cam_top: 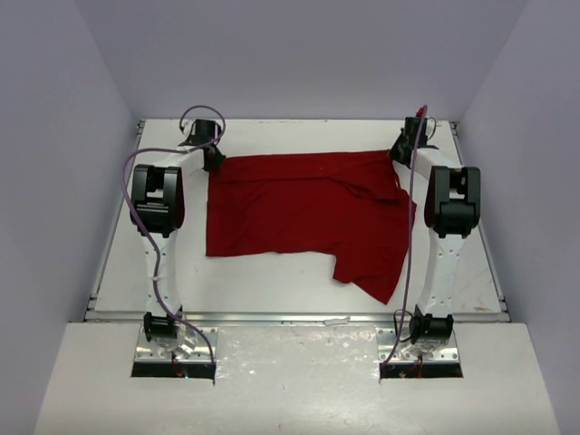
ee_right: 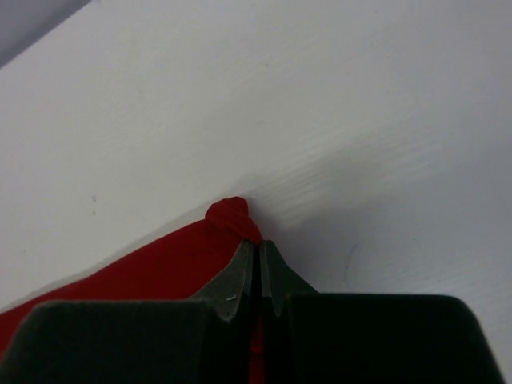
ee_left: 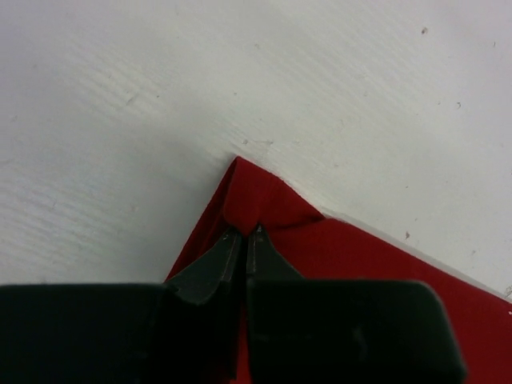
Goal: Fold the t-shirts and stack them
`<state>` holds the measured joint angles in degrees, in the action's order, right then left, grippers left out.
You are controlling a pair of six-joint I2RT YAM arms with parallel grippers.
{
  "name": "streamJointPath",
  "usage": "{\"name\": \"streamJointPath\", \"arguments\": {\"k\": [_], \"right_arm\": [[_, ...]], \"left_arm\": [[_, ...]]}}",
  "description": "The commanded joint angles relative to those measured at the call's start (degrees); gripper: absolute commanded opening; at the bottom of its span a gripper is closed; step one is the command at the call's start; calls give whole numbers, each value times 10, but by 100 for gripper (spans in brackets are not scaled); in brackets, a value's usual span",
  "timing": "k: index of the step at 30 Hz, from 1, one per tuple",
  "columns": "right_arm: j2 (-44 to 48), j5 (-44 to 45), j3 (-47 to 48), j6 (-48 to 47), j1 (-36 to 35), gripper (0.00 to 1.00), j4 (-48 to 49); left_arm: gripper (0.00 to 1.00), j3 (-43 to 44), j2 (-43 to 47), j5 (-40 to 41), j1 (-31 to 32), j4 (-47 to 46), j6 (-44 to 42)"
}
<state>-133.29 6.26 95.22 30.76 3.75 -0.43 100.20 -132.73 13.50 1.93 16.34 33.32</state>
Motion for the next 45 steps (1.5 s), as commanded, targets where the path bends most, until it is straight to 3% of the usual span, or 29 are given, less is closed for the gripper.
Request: {"name": "streamJointPath", "arguments": {"k": [1,6,11,12,14,19,21,22,23,27,30,31,34,36,39,42,43,44,45], "right_arm": [[50,104,-8,138,21,1,-12],[37,61,-20,231,63,1,-37],[-14,-62,49,196,81,2,-60],[-22,-99,53,181,82,7,-47],[-31,-153,46,157,84,34,-31],[-23,-194,39,115,83,49,9],[-9,-184,30,103,84,62,9],[9,-187,8,98,84,63,18],[19,-194,-5,94,84,63,31],[67,-201,-82,107,83,61,122],[89,-243,-124,115,81,57,198],[95,-267,-135,115,76,51,220],[123,-257,-183,112,65,50,291],[143,-221,-214,109,56,49,321],[165,-156,-234,97,44,49,312],[163,-157,-221,75,33,46,293],[144,-179,-192,74,33,43,285],[132,-202,-175,75,33,32,277],[119,-222,-160,75,32,8,254]], "left_arm": [[0,-47,47,24,-5,-6,37],[0,-62,60,45,-10,-9,58],[0,-54,52,15,-11,-23,47],[0,-44,46,9,-11,-18,43],[0,-26,32,-12,-11,-20,37],[1,17,18,-28,-11,-17,22],[37,32,19,-25,-11,-7,19],[57,32,27,-25,-11,-8,19],[58,32,33,-23,-11,-9,18],[49,-9,93,-2,-11,-22,19],[57,-40,138,32,-4,-32,16],[57,-48,149,40,1,-38,10],[57,-74,183,73,27,-46,-5],[55,-115,204,55,46,-76,-13],[54,-163,209,33,56,-116,-5],[53,-136,161,22,54,-99,9],[51,-115,144,10,48,-82,14],[48,-93,122,4,44,-49,22],[44,-51,86,2,42,-34,26]]}}
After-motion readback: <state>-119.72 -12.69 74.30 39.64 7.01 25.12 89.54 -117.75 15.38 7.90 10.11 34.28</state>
